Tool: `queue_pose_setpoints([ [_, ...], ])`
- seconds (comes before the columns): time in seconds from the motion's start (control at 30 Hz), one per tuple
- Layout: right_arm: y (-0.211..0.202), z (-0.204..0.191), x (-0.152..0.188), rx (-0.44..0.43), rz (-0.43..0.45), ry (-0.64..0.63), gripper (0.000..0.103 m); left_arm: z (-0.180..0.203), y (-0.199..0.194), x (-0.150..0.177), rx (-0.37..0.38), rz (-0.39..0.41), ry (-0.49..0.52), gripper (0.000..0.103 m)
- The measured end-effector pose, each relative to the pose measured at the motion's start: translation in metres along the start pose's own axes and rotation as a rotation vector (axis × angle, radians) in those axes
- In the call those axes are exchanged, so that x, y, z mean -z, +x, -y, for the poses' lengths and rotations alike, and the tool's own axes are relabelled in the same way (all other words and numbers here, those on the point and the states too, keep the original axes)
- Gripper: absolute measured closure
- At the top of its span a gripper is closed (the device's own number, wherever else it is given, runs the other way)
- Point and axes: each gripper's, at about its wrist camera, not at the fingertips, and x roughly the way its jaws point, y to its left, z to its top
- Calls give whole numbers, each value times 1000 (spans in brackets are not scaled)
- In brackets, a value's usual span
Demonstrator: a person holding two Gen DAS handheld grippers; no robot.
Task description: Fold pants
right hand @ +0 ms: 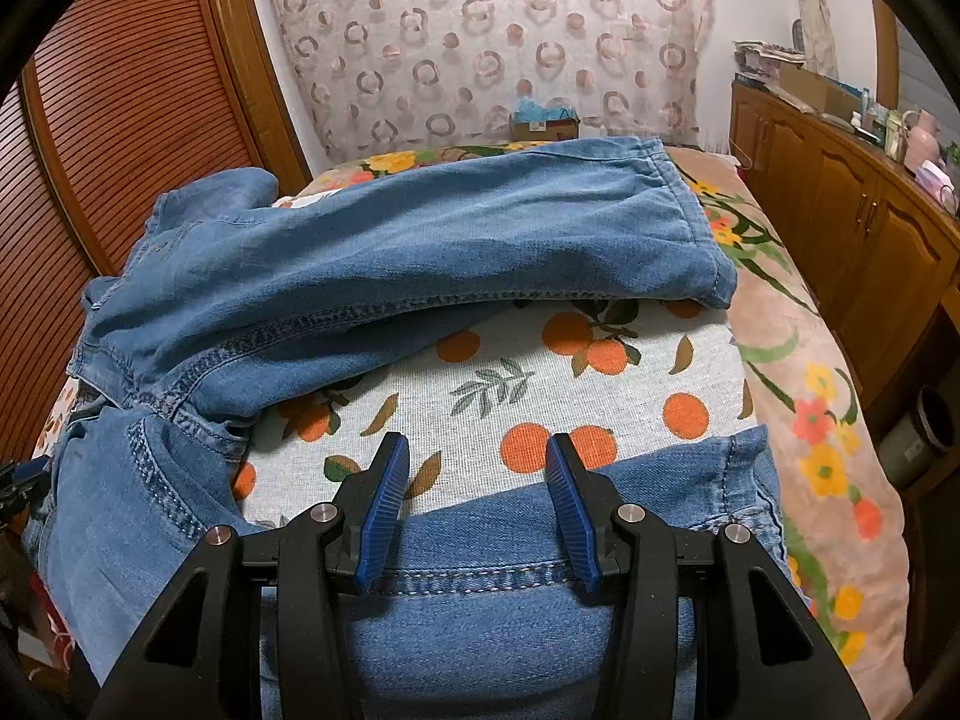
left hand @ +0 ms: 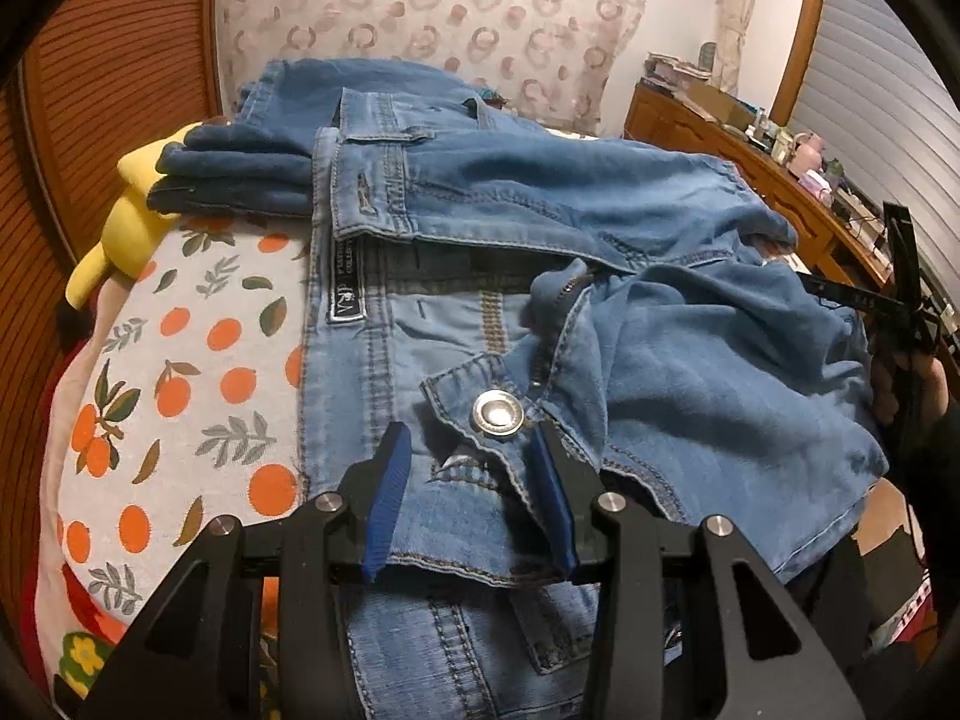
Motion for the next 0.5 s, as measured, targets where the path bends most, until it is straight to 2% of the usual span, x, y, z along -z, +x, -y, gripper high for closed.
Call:
queue_pose_setpoints([
  [0.13, 0, 0, 0, 0, -1, 0, 54, 2, 5, -7, 56, -12, 16, 61],
  [0.2, 0, 0, 0, 0, -1, 0, 54, 4, 8, -10, 69, -18, 22, 67],
  [0.27, 0, 0, 0, 0, 1, 1, 54, 5, 9, -12, 78, -18, 28, 78],
  [0.37, 0, 0, 0, -1, 0, 3, 54, 6, 0, -13, 94, 36, 41, 87],
  [0.43, 1, 1, 0, -1, 0, 3, 54, 6, -11, -17, 43, 102, 54, 88],
  [0.5, 1, 1, 0, -2, -2, 5, 54, -2, -19, -25, 26, 146, 27, 88],
])
